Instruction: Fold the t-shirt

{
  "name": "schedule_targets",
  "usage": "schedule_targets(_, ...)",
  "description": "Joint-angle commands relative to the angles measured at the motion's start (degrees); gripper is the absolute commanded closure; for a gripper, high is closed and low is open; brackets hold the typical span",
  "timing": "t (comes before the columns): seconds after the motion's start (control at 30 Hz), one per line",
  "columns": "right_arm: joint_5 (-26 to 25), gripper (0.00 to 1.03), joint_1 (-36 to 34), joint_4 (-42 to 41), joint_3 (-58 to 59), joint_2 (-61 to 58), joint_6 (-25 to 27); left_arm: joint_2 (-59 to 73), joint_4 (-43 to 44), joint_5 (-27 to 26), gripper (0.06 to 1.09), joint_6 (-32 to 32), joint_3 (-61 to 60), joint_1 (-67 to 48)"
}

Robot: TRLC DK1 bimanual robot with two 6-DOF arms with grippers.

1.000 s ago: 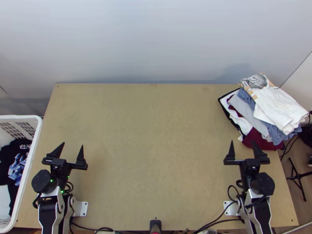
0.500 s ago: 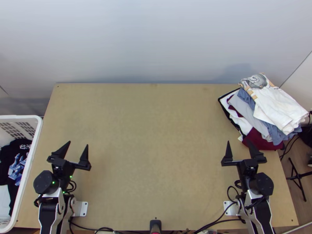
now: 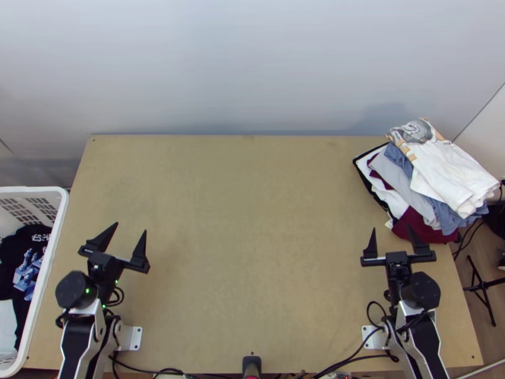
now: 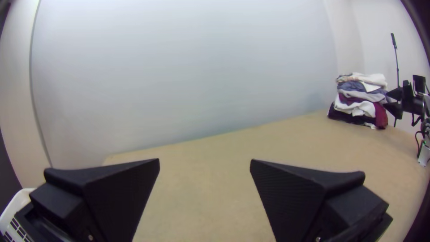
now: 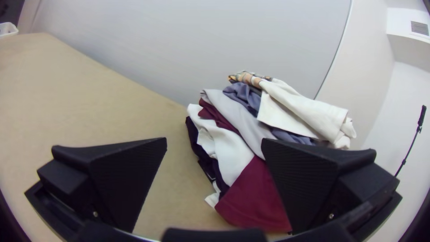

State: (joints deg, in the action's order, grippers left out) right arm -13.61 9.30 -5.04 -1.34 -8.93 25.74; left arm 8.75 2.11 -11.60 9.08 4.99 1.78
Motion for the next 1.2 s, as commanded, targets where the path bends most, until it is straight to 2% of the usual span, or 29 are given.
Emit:
schedule_targets(0.0, -2.0, 0.04, -0.9, -6.7, -3.6, -11.9, 0.0, 20.3, 5.6, -0.1, 0.1, 0.2, 8.2, 1.9)
schedule_targets(0.07, -3.8, 0.04, -1.0, -5.2, -11.4, -21.4, -4.9, 28.2, 2.4, -0.4, 0.1, 0.2, 16.2, 6.0)
schedule_targets(0.17, -4.2, 0.04, -0.6, 6.0, -26.8, -30.8, -11.7, 36.0, -3.1, -2.3, 0.1, 1.7, 26.7, 13.2)
schedule_targets(0.3, -4.8, 0.04, 2.9, 22.3, -46.6, -39.9, -15.5, 45.0, -16.0, -9.0, 0.11, 4.0, 43.1, 25.1)
schedule_targets(0.33, -4.7, 0.04, 3.0, 26.3, -51.2, -41.9, -17.8, 48.4, -21.3, -11.5, 0.11, 5.9, 48.3, 28.6)
schedule_targets(0.4, -4.8, 0.05, 3.8, 31.9, -59.3, -45.0, -19.0, 55.9, -30.2, -15.1, 0.15, 10.6, 57.8, 34.8)
schedule_targets(0.53, -3.2, 0.05, 4.3, 42.5, -76.6, -51.8, -22.0, 69.5, -41.1, -15.4, 0.15, 19.0, 73.1, 46.9)
schedule_targets(0.6, -0.6, 0.05, 4.5, 46.5, -83.7, -54.4, -25.5, 74.5, -44.1, -15.4, 0.15, 23.1, 78.8, 51.1)
schedule_targets(0.7, -0.1, 0.05, 9.6, 49.4, -90.6, -57.8, -25.2, 80.7, -47.0, -14.0, 0.15, 32.7, 82.5, 56.6)
schedule_targets(0.8, -0.1, 0.05, 9.9, 50.4, -96.7, -61.7, -22.3, 88.1, -52.8, -13.5, 0.15, 38.9, 86.8, 60.6)
schedule_targets(0.93, -0.1, 0.05, 9.9, 52.1, -102.2, -68.3, -20.6, 98.4, -54.9, -10.6, 0.15, 41.8, 92.2, 63.5)
schedule_targets(1.07, -0.1, 0.05, 11.7, 53.6, -103.2, -70.8, -21.7, 107.9, -55.9, -8.5, 0.15, 42.2, 98.5, 65.5)
schedule_targets(1.17, -0.1, 0.05, 12.7, 54.5, -102.6, -70.8, -22.7, 114.1, -55.8, -4.9, 0.15, 45.4, 101.0, 65.5)
